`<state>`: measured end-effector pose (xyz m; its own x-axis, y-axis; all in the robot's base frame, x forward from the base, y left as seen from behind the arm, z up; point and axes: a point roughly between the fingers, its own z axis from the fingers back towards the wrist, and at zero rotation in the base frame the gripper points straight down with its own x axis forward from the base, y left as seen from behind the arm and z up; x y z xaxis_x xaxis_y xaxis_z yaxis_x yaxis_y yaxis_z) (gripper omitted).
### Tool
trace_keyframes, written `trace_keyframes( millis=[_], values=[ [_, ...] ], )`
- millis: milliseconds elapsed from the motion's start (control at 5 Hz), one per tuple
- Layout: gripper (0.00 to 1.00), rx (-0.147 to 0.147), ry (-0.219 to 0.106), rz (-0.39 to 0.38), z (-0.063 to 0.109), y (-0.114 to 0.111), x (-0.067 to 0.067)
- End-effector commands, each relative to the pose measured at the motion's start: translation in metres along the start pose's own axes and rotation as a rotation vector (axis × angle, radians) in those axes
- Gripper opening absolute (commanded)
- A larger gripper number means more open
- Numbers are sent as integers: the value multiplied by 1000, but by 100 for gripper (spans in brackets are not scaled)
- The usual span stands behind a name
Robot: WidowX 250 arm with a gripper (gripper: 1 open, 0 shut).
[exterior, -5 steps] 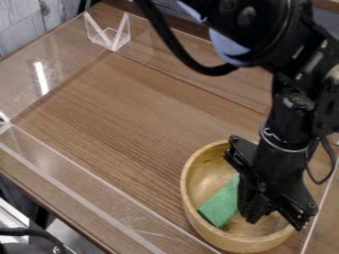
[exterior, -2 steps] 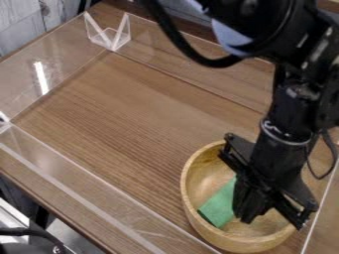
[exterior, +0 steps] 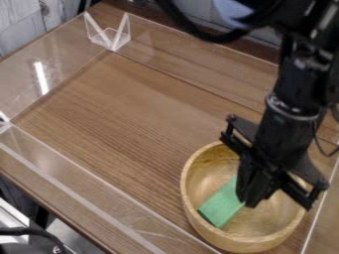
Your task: Remove the green block from inside the brown bowl and put it on the table
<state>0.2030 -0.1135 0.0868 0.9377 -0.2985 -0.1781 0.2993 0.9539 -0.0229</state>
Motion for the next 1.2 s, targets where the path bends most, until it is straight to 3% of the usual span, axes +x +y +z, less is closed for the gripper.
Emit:
trace_keyframes(
  millis=[0,400,1000],
  values=[
    [0,-17,-72,24,31,2,6],
    [0,-11,-86,62,47,4,6],
    [0,3,-127,125,85,34,5]
  ],
)
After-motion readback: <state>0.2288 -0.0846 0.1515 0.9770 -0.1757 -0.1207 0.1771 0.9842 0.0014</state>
